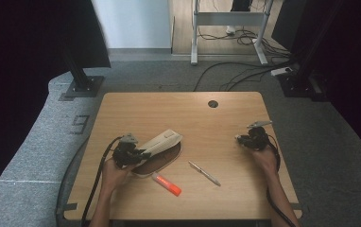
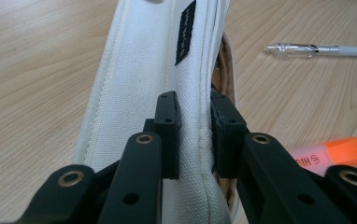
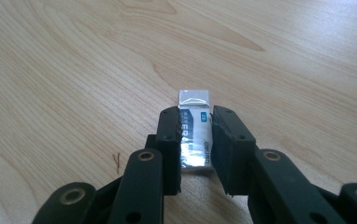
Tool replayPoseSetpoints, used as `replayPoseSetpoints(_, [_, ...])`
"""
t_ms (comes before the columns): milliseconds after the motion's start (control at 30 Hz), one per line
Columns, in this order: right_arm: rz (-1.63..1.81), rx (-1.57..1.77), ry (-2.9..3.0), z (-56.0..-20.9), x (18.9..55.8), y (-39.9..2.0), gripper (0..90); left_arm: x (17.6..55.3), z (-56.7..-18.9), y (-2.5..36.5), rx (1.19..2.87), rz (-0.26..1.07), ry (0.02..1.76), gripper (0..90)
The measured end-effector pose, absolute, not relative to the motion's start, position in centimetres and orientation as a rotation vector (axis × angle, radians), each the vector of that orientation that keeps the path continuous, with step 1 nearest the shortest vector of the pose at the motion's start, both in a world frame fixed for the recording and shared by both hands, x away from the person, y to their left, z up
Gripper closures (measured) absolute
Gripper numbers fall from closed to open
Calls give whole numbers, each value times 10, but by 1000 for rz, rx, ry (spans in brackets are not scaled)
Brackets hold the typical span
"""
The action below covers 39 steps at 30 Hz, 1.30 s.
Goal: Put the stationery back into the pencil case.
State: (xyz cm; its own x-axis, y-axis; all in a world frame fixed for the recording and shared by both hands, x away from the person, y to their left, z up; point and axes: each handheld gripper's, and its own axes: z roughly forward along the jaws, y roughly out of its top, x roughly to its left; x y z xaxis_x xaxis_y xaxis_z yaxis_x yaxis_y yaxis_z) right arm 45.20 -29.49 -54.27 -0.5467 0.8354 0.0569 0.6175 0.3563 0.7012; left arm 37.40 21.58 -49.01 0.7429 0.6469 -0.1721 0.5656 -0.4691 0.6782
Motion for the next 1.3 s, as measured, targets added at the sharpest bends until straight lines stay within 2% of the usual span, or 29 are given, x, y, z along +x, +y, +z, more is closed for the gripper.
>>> replayPoseSetpoints(433, [1016, 1275, 2316, -525, 442, -287, 720, 374, -489, 217, 2179, 139, 910, 758])
replayPoseSetpoints(767, [1088, 1235, 2353, -509, 430, -264, 720, 373, -487, 218, 2171, 139, 905, 757])
replayPoseSetpoints(1300, [1146, 1052, 2490, -494, 420, -192, 720, 373, -487, 218, 2155, 152, 908, 760])
